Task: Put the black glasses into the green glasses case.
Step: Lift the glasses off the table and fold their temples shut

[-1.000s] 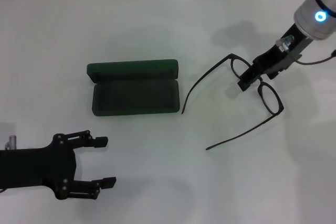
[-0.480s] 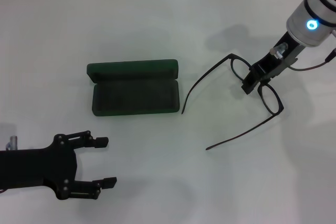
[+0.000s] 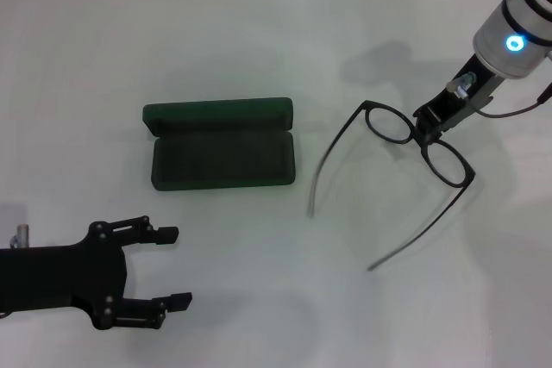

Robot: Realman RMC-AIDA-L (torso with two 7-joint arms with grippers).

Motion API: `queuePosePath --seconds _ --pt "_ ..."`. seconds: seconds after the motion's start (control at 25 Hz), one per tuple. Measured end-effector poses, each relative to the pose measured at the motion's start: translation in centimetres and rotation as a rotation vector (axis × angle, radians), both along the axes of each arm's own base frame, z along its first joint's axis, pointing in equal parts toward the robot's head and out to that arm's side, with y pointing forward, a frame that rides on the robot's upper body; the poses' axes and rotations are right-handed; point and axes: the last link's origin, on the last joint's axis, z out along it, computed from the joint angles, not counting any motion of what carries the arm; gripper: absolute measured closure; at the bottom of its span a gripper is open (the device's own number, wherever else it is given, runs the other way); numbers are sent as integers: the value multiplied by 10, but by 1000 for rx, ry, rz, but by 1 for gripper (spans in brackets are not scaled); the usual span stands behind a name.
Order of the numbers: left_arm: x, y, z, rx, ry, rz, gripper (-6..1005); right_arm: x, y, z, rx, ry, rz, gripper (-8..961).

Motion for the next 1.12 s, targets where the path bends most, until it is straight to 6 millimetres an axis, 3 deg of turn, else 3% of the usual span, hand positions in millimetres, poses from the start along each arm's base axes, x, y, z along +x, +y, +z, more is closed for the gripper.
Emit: queuePosePath --seconds 0.28,0.84,1.12 --pt "0 -1 0 0 -2 4 145 5 2 5 11 -15 -3 888" --pt "6 -2 -8 -37 -46 59 150 18 4 43 95 81 27 912" --pt "22 2 -25 -127 -133 127 144 25 8 72 168 337 46 914"
